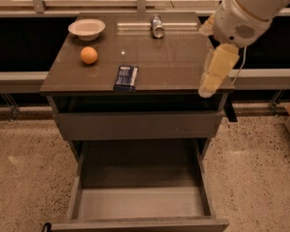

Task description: Place rxbar blueberry into middle drawer

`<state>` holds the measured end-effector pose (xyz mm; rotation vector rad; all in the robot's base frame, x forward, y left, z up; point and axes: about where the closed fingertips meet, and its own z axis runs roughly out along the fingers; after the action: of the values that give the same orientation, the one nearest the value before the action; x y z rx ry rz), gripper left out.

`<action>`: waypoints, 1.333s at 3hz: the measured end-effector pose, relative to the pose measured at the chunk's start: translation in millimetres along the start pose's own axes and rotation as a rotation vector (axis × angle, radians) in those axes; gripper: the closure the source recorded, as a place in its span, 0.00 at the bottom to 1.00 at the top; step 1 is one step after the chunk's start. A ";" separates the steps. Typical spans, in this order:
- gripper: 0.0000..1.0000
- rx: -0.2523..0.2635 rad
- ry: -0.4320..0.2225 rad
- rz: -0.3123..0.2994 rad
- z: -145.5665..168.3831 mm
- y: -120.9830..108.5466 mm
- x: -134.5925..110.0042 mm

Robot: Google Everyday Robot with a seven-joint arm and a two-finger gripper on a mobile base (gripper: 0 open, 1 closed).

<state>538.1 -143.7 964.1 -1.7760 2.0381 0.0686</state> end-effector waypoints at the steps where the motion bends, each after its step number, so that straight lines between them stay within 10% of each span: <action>1: 0.00 -0.007 -0.099 -0.081 37.6 -39.3 -63.0; 4: 0.00 -0.125 -0.199 0.000 147.2 -54.3 -115.0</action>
Offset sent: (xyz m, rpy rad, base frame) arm 0.1001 0.1494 -0.0139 0.2214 -0.0637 0.1286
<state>641.9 0.3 884.4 -1.7652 1.9276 0.3661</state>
